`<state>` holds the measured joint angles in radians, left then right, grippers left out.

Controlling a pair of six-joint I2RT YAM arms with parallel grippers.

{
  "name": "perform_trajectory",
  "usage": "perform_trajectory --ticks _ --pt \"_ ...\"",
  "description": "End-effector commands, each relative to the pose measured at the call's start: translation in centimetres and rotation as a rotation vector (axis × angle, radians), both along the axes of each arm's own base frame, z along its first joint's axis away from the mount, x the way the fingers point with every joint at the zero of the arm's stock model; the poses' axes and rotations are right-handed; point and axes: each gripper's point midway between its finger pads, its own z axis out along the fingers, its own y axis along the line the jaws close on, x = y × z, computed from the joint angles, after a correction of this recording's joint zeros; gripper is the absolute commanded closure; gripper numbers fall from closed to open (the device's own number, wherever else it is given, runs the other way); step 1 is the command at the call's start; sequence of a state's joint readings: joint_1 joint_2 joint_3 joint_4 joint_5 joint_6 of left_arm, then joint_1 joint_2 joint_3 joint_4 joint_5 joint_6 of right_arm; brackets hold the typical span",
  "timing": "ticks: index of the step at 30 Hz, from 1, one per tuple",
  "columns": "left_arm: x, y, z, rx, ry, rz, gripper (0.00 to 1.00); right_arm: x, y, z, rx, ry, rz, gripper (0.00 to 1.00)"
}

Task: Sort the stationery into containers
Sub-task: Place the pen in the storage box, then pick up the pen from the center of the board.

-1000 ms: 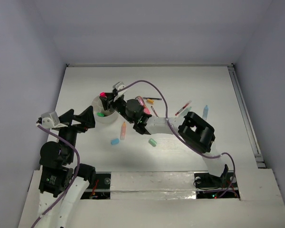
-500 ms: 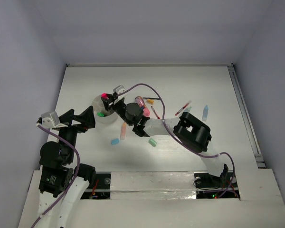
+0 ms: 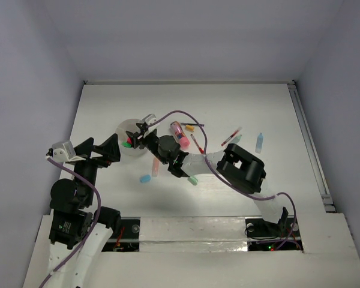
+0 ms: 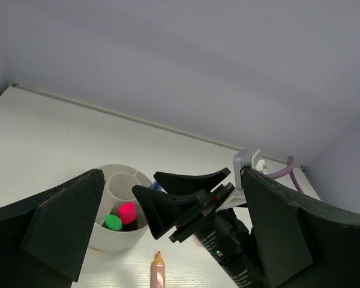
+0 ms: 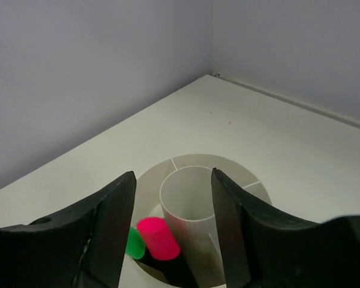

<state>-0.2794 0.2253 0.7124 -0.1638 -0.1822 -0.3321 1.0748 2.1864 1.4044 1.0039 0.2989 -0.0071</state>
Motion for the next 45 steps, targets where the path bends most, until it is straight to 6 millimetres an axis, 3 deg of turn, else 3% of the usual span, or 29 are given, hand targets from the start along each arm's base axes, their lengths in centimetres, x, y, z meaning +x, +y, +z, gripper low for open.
perform_trajectory --ticks 1,3,4,6,9,10,12,13,16,17,18,19,23,27,36,45 --pt "0.2 -0.3 1.0 -0.013 -0.036 -0.013 0.01 -0.9 -0.5 4.1 0.091 -0.047 0.01 0.4" --pt "0.2 -0.3 1.1 -0.014 -0.039 -0.014 0.01 -1.1 -0.7 4.5 0.087 -0.044 0.018 0.36" --pt "0.2 -0.3 1.0 -0.013 -0.04 -0.016 0.01 -1.4 -1.1 5.7 0.097 -0.05 0.021 0.36" --pt "0.2 -0.3 1.0 -0.013 -0.04 -0.016 0.01 -1.9 -1.9 5.6 0.075 -0.04 0.026 0.37" --pt "0.2 -0.4 1.0 -0.011 -0.04 -0.02 0.01 -2.3 -4.2 5.3 0.051 0.034 0.02 0.54" --pt "0.2 -0.4 1.0 -0.012 -0.04 -0.022 0.01 -2.0 -5.0 3.1 -0.021 0.107 0.009 0.63" --pt "0.1 -0.5 1.0 -0.011 -0.042 -0.028 0.01 -1.7 -6.6 2.0 -0.046 0.233 0.022 0.72" --pt "0.1 -0.6 1.1 -0.011 -0.045 -0.032 0.01 -0.6 -8.6 -0.9 -0.134 0.334 -0.005 0.79" --pt "0.2 -1.0 0.9 -0.009 -0.041 -0.051 0.01 0.0 -12.0 -3.4 -0.196 0.5 -0.059 0.86" --pt "0.3 -1.1 0.9 -0.01 -0.041 -0.054 0.01 0.4 -14.4 -5.5 -0.262 0.573 -0.108 0.85" --pt "0.3 -1.2 0.8 -0.008 -0.039 -0.062 0.01 0.4 -15.5 -5.9 -0.276 0.605 -0.13 0.82" --pt "0.4 -1.4 0.7 -0.004 -0.033 -0.071 0.01 0.5 -17.5 -7.5 -0.327 0.661 -0.168 0.68" --pt "1.3 -2.3 -0.1 0.013 0.002 -0.106 0.01 0.7 -20.7 -10.0 -0.412 0.743 -0.224 0.25" --pt "2.1 -3.8 -0.9 0.025 0.041 -0.171 0.01 1.0 -20.9 -11.7 -0.473 0.788 -0.168 0.14" --pt "2.8 -5.2 -1.9 0.031 0.086 -0.24 0.01 1.9 -19.6 -14.8 -0.536 0.829 -0.114 0.2" --pt "2.7 -7.1 -2.4 0.02 0.103 -0.34 0.01 4.2 -20.0 -16.0 -0.54 0.827 -0.184 0.23"
